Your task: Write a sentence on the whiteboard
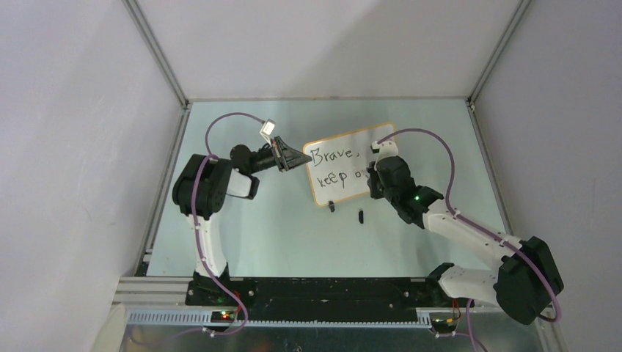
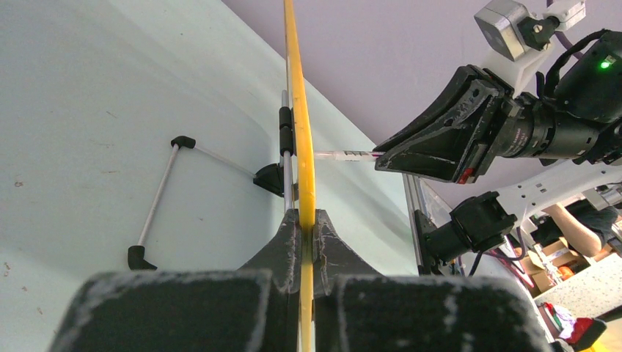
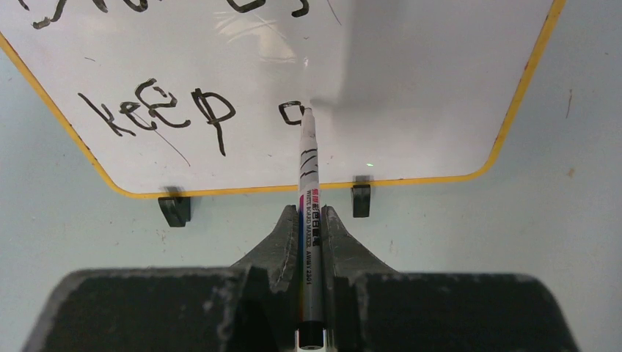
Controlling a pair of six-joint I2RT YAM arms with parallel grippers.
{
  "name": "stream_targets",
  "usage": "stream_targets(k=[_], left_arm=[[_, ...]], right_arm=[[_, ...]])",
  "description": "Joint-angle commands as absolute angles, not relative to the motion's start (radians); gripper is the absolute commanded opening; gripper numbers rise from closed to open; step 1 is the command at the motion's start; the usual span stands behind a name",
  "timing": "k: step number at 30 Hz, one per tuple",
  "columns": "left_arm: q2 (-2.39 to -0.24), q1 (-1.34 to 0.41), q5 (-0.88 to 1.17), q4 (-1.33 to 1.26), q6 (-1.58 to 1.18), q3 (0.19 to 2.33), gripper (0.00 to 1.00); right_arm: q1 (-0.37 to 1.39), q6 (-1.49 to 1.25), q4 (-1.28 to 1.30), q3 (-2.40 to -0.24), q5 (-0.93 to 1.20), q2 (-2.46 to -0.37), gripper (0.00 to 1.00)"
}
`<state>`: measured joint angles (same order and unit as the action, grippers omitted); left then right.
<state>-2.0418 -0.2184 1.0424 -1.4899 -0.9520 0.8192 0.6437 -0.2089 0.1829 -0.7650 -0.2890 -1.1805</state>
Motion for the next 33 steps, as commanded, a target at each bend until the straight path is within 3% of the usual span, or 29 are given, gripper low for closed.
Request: stream_targets(k=[1, 33], left_arm=[[-2.016, -0.227, 1.108, -1.528, -0.933, 0.802, 0.00], [-2.016, -0.227, 1.109, -1.528, -0.932, 0.802, 0.00]], right_arm=[[0.639, -0.210, 0.139, -0.786, -0.283, -1.193, 0.00], [0.638, -0.214, 0.165, -0.785, -0.287, -1.233, 0.00]])
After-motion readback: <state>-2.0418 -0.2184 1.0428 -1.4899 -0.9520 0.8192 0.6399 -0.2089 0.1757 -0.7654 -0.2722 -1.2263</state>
